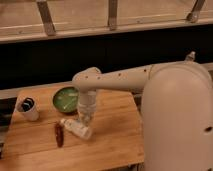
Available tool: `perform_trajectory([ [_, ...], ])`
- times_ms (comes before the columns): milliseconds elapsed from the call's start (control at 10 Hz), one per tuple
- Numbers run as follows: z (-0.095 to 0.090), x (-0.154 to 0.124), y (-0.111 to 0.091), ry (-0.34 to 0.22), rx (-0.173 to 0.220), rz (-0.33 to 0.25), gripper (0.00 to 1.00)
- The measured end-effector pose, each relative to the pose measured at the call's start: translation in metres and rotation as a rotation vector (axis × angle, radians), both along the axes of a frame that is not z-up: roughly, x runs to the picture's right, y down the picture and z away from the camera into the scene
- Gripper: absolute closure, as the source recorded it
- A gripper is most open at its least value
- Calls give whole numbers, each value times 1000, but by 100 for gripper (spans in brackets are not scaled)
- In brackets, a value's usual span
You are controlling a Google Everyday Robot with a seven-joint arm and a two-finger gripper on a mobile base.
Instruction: Knock the bottle over
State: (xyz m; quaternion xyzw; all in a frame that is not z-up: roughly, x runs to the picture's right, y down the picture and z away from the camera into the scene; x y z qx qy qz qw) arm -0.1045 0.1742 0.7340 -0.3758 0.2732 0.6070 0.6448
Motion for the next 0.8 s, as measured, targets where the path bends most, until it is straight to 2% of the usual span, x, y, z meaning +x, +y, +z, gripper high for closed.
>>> perform_trajectory([
  [100,-1,-8,-3,-14,13,-2,100],
  [300,-8,2,-12,-11,67,33,100],
  [400,-17,11,-18,-21,120,61,100],
  [500,-26,33,-22,-21,179,101,100],
  [600,-32,48,-24,-30,217,132,100],
  [800,-43,99,-26,-8,289,208,100],
])
